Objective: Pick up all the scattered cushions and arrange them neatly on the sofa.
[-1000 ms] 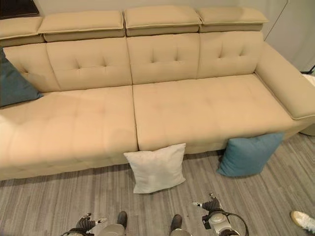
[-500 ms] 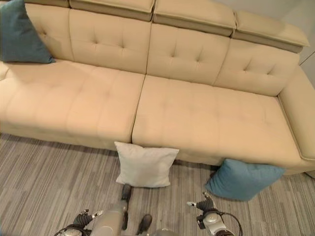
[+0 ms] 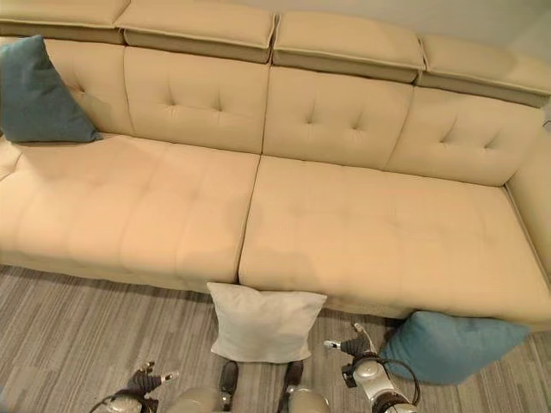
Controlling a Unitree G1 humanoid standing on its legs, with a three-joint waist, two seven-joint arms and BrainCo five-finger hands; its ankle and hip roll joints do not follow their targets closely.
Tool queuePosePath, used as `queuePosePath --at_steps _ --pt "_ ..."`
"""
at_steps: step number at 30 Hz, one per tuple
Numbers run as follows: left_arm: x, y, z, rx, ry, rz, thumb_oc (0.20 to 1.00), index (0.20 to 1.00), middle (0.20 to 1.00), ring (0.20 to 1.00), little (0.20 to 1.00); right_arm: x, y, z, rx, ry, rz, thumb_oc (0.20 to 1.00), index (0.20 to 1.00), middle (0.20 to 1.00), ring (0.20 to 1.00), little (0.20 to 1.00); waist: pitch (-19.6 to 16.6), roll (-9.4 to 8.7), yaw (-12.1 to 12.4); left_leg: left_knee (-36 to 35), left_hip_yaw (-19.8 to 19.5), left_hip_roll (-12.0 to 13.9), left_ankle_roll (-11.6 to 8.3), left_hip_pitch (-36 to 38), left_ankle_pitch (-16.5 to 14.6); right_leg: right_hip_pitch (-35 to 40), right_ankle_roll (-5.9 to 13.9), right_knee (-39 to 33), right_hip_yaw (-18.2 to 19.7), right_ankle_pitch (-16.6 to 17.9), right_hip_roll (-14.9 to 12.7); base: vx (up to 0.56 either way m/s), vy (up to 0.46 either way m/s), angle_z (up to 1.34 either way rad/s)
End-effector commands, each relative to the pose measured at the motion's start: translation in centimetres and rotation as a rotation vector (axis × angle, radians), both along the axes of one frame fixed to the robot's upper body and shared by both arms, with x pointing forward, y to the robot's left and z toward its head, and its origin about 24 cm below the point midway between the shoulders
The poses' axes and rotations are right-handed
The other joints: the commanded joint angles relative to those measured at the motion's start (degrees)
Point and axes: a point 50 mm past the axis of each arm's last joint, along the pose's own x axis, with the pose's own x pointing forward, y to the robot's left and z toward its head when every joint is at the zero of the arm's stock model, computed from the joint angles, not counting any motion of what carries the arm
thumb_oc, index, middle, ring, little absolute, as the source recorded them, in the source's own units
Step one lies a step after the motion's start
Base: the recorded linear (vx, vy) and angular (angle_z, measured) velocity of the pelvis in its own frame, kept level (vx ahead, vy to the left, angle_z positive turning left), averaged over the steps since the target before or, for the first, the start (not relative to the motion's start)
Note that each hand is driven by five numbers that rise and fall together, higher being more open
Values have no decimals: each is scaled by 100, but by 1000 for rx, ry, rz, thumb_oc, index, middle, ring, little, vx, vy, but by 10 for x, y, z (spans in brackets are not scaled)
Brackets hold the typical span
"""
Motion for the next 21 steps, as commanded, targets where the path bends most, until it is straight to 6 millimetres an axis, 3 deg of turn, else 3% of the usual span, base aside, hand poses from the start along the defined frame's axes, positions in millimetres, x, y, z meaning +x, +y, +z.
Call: queuePosePath --at_steps 1,5,9,14,21 --pt "22 -2 6 26 -58 -56 1000 1000 1000 1000 1000 21 -15 16 -54 -95 7 1000 1000 1000 1000 1000 26 26 -46 189 270 17 -193 -291 -48 181 386 395 4 -439 -111 -19 -76 6" --pt "27 -4 8 24 -73 -64 1000 1000 1000 1000 1000 22 -15 17 -52 -105 3 1000 1000 1000 1000 1000 45 39 -73 150 181 34 -254 -343 23 203 342 273 -55 -451 -59 -62 -90 22" --pt "39 -15 10 -10 -110 -72 1000 1000 1000 1000 1000 22 -22 19 -65 -112 -13 1000 1000 1000 1000 1000 231 29 -119 842 214 -40 -376 -837 -51 224 266 97 -241 -406 -110 -101 -37 45" --pt "35 -19 7 -22 -96 -72 1000 1000 1000 1000 1000 18 -22 16 -62 -91 -25 1000 1000 1000 1000 1000 130 128 -187 465 333 98 -298 -709 -45 114 288 205 -241 -438 -106 -7 66 30" --pt "37 -12 10 2 -111 -75 1000 1000 1000 1000 1000 24 -16 17 -66 -92 7 1000 1000 1000 1000 1000 174 96 -127 423 464 42 -206 -617 -141 -67 351 393 -81 -396 -211 0 87 -15"
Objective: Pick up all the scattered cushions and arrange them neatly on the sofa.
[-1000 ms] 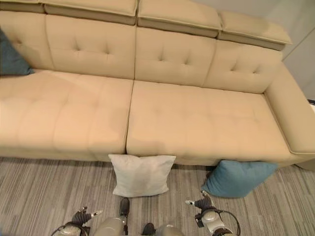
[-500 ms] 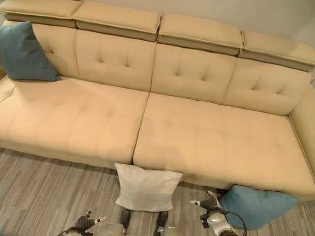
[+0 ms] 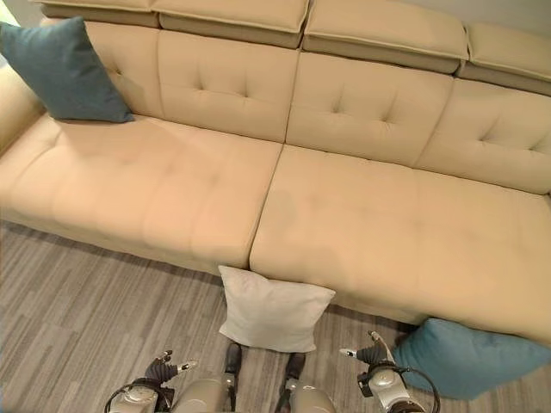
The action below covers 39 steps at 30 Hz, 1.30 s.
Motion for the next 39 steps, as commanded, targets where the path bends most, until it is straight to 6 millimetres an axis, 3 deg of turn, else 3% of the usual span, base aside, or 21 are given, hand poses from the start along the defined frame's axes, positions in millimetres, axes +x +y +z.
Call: queuePosePath --at_steps 1,5,7,9,12,13,17,20,22,25,29,33,34,39 --pt "12 6 7 38 -61 -13 1000 1000 1000 1000 1000 35 2 18 -34 -116 53 1000 1000 1000 1000 1000 57 -108 139 384 146 20 -128 -77 -501 49 596 597 320 -414 -270 -108 117 -33" --pt "30 15 18 57 -137 13 1000 1000 1000 1000 1000 52 10 26 -25 -169 77 1000 1000 1000 1000 1000 287 -68 160 547 238 72 -22 -276 -494 -583 704 1605 480 -453 -394 -83 62 -53" --pt "44 11 26 49 -205 0 1000 1000 1000 1000 1000 54 7 29 -34 -185 72 1000 1000 1000 1000 1000 314 -140 209 605 240 -34 -66 -373 -508 -273 572 1054 411 -549 -348 12 -32 9" --pt "44 11 26 49 -205 0 1000 1000 1000 1000 1000 54 7 29 -34 -185 72 1000 1000 1000 1000 1000 314 -140 208 607 239 -34 -67 -375 -508 -273 572 1053 409 -549 -348 -25 -28 11" --pt "75 6 45 25 -342 43 1000 1000 1000 1000 1000 76 6 47 -42 -291 52 1000 1000 1000 1000 1000 547 -95 163 793 204 18 -94 -853 -454 -783 474 1204 380 -495 -345 -122 -54 8" --pt "75 6 45 25 -342 43 1000 1000 1000 1000 1000 76 6 47 -42 -291 52 1000 1000 1000 1000 1000 542 -95 161 797 202 18 -94 -863 -455 -792 474 1208 379 -496 -346 -156 -41 11" --pt "146 -3 106 -33 -657 132 1000 1000 1000 1000 1000 134 7 105 -31 -585 -36 1000 1000 1000 1000 1000 979 -36 14 1399 131 135 -183 -2294 -464 -2293 402 1743 433 -563 -389 -184 -57 4" --pt "189 -8 157 -59 -856 168 1000 1000 1000 1000 1000 175 8 165 -31 -837 -102 1000 1000 1000 1000 1000 1146 15 -142 1833 122 190 -167 -3542 -418 -3578 374 2296 536 -591 -498 -199 27 -3" --pt "201 -9 176 -68 -921 172 1000 1000 1000 1000 1000 184 6 183 -43 -900 -116 1000 1000 1000 1000 1000 1157 31 -199 2018 94 200 -146 -4003 -438 -4057 364 2521 615 -624 -532 -90 39 -2" --pt "227 -10 225 -51 -1074 176 1000 1000 1000 1000 1000 201 5 227 -18 -1082 -180 1000 1000 1000 1000 1000 1149 62 -370 2384 66 209 -104 -5136 -489 -5251 374 3070 837 -686 -630 -30 49 1" --pt "238 -11 255 -36 -1173 190 1000 1000 1000 1000 1000 208 5 243 21 -1137 -192 1000 1000 1000 1000 1000 1130 52 -423 2527 37 188 -41 -5759 -517 -5909 396 3290 921 -702 -664 -26 15 3" --pt "241 -13 267 -57 -1211 187 1000 1000 1000 1000 1000 211 6 256 56 -1180 -174 1000 1000 1000 1000 1000 1096 39 -457 2658 6 161 12 -6101 -538 -6280 421 3471 997 -723 -696 9 3 0" --pt "245 -14 279 -85 -1243 165 1000 1000 1000 1000 1000 214 7 268 80 -1218 -143 1000 1000 1000 1000 1000 1070 51 -488 2740 -14 120 49 -6312 -564 -6563 414 3634 1097 -773 -687 43 23 3" --pt "251 -14 305 -99 -1309 127 1000 1000 1000 1000 1000 221 12 296 120 -1289 -68 1000 1000 1000 1000 1000 1041 85 -509 2972 -24 65 89 -6766 -611 -7088 426 3969 1210 -845 -723 43 26 3"
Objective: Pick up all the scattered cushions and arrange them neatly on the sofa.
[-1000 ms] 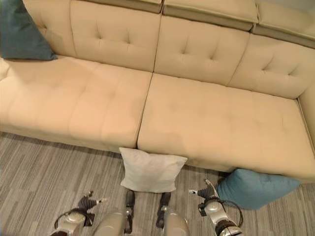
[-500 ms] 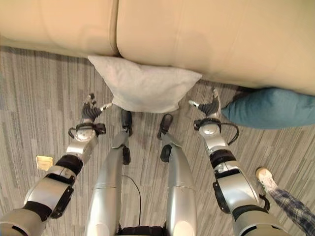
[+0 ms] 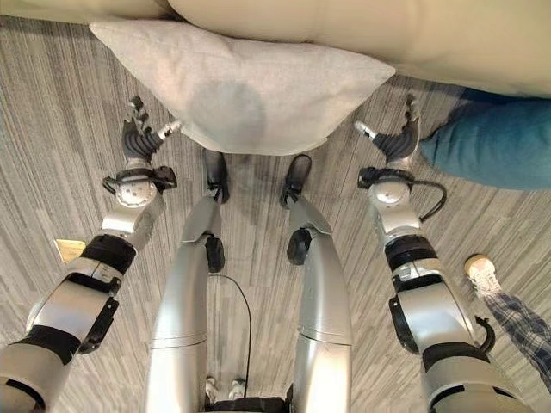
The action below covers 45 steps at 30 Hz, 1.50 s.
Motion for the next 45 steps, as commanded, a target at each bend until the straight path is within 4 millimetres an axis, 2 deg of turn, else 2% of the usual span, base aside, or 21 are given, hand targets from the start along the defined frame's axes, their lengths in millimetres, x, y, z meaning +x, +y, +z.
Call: queuePosePath --at_steps 1,3,5,7,10,13,18,22,27,28,29,31,35,38,45 --pt "-10 9 -29 -35 34 15 1000 1000 1000 1000 1000 -11 -3 -31 15 36 40 1000 1000 1000 1000 1000 -868 133 -76 469 -417 -37 -85 -108 -776 155 934 35 427 -52 -136 47 8 1" --pt "-7 5 -12 -8 -14 -3 1000 1000 1000 1000 1000 -8 -1 -18 -2 4 57 1000 1000 1000 1000 1000 -866 162 -77 579 -417 -66 -67 -317 -781 -88 949 210 470 -74 -146 52 9 5" --pt "-4 2 15 24 -84 -13 1000 1000 1000 1000 1000 -5 3 3 -45 -39 84 1000 1000 1000 1000 1000 -866 170 -86 712 -441 -101 -73 -613 -781 -386 952 359 526 -97 -168 63 7 8" --pt "-3 -1 45 66 -164 -21 1000 1000 1000 1000 1000 -2 16 19 -92 -74 140 1000 1000 1000 1000 1000 -845 157 -112 963 -451 -118 -65 -984 -809 -753 949 590 603 -117 -140 76 42 -1" --pt "-3 -7 61 89 -204 -36 1000 1000 1000 1000 1000 -1 30 22 -99 -83 214 1000 1000 1000 1000 1000 -837 155 -134 1100 -426 -131 -54 -1186 -820 -934 955 704 624 -123 -126 38 47 -8" --pt "-5 -16 75 113 -251 -72 1000 1000 1000 1000 1000 -3 58 27 -134 -88 397 1000 1000 1000 1000 1000 -802 160 -146 1159 -401 -109 -42 -1317 -818 -1077 986 707 660 -76 -71 20 62 -6" --pt "-5 -32 70 94 -244 -141 1000 1000 1000 1000 1000 -7 72 14 -29 -60 572 1000 1000 1000 1000 1000 -855 166 -176 1200 -400 -144 -37 -1350 -790 -1109 987 734 646 -28 -17 0 12 -6" --pt "-5 -48 67 67 -238 -219 1000 1000 1000 1000 1000 -9 81 12 53 -50 676 1000 1000 1000 1000 1000 -850 216 -151 1307 -426 -161 -71 -1405 -762 -1114 984 725 627 3 10 0 0 0" --pt "-4 -65 72 24 -241 -276 1000 1000 1000 1000 1000 0 103 25 -7 -47 670 1000 1000 1000 1000 1000 -700 278 -81 1473 -477 -143 -92 -1452 -761 -1117 980 837 642 40 10 0 0 0" --pt "-3 -75 74 11 -239 -295 1000 1000 1000 1000 1000 3 121 34 -38 -61 670 1000 1000 1000 1000 1000 -657 299 -49 1474 -482 -129 -99 -1453 -754 -1117 978 853 656 42 13 0 0 0" --pt "-2 -78 75 5 -238 -301 1000 1000 1000 1000 1000 4 126 36 -44 -63 668 1000 1000 1000 1000 1000 -658 300 -46 1469 -471 -125 -99 -1454 -755 -1117 976 860 667 41 24 0 0 0" --pt "-3 -89 76 -42 -246 -325 213 213 213 213 213 5 143 41 -58 -70 679 200 200 200 200 200 -678 302 -16 1489 -470 -126 -98 -1454 -759 -1117 970 866 651 37 46 0 0 0" --pt "-3 -94 79 -88 -258 -337 200 200 200 200 200 6 158 48 -63 -83 695 200 200 200 200 200 -718 311 10 1447 -479 -125 -96 -1454 -760 -1117 970 821 651 44 65 0 0 0" --pt "-6 -92 86 -91 -293 -341 200 200 200 200 200 2 170 61 -64 -134 718 200 200 200 200 200 -832 318 25 1376 -482 -118 -88 -1454 -750 -1117 978 769 654 30 90 0 0 0" --pt "-13 -89 78 -107 -311 -355 200 200 200 200 200 -6 161 73 -69 -227 698 200 200 200 200 200 -1193 322 12 1187 -476 -108 -87 -1446 -706 -1111 984 627 593 66 156 -5 -3 0"
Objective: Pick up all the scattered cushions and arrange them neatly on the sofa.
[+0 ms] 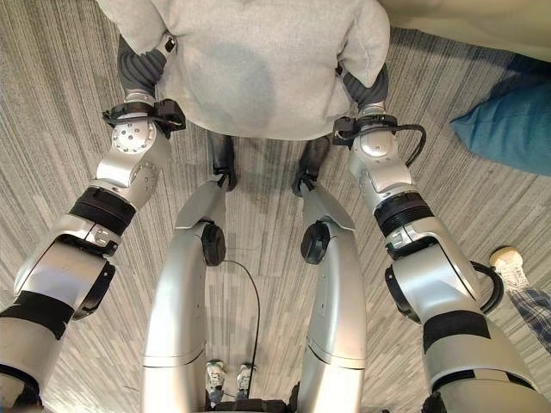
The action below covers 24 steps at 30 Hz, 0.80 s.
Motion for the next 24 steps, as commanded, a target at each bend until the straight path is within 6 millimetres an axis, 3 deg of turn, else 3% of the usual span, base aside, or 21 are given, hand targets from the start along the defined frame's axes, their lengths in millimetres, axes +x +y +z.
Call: queuePosePath --at_steps 1,3,7,8,9,10,11,14,16,17,24 --pt "-18 -43 -15 -45 -92 -188 200 200 200 200 200 -24 87 8 -57 -182 297 200 200 200 200 200 -1102 254 -185 -40 -594 -154 -173 -77 -403 171 957 -98 246 29 164 -60 -25 0" --pt "-22 -46 -27 -61 -76 -204 200 200 200 200 200 -27 80 2 -32 -188 284 200 200 200 200 200 -1099 262 -181 -330 -614 -136 -182 306 -350 541 970 -299 183 61 177 -98 -44 0" --pt "-39 -52 -62 -128 -45 -263 200 200 200 200 200 -39 64 -33 47 -167 250 200 200 200 200 200 -1049 267 -152 -1194 -753 -131 -381 1592 -142 1727 970 -913 -65 128 225 -109 -112 15" --pt "-47 -45 -80 -131 -23 -260 200 200 200 200 200 -46 59 -52 36 -149 238 200 200 200 200 200 -1104 255 -115 -1601 -845 -114 -495 2211 -52 2331 951 -1275 -170 158 218 -91 -150 15" --pt "-47 -45 -81 -131 -20 -259 200 200 200 200 200 -47 59 -53 36 -147 238 200 200 200 200 200 -1083 259 -116 -1634 -853 -112 -498 2268 -39 2389 949 -1303 -182 165 222 -36 -219 16" --pt "-57 -40 -101 -133 9 -254 200 200 200 200 200 -56 55 -73 37 -112 237 200 200 200 200 200 -1188 263 -47 -2004 -922 -114 -604 2962 42 3043 919 -1648 -301 159 195 -1 -115 14" --pt "-57 -40 -102 -133 11 -254 200 200 200 200 200 -56 55 -74 37 -110 236 200 200 200 200 200 -1169 267 -49 -2030 -929 -113 -606 3010 51 3092 919 -1669 -311 163 198 28 -183 16" --pt "-70 -31 -125 -119 50 -240 200 200 200 200 200 -69 50 -102 -33 -56 224 200 200 200 200 200 -1327 256 17 -2363 -992 -90 -707 3878 90 3928 878 -2073 -506 136 211 -13 -128 10" --pt "-79 -23 -145 -106 100 -228 200 200 200 200 200 -79 45 -123 -71 -6 214 200 200 200 200 200 -1408 242 43 -2506 -976 -13 -803 4534 115 4685 854 -2424 -670 131 248 -18 -120 8" --pt "-86 -17 -156 -85 121 -219 200 200 200 200 200 -86 40 -138 -86 38 208 200 200 200 200 200 -1433 238 68 -2647 -932 37 -811 4989 281 5241 800 -2745 -839 312 239 4 -80 14" --pt "-118 16 -199 -45 251 -128 200 200 200 200 200 -114 17 -177 -92 153 171 200 200 200 200 200 -1618 216 154 -3218 -756 222 -910 6932 298 7386 766 -3480 -1127 210 462 140 -83 12"
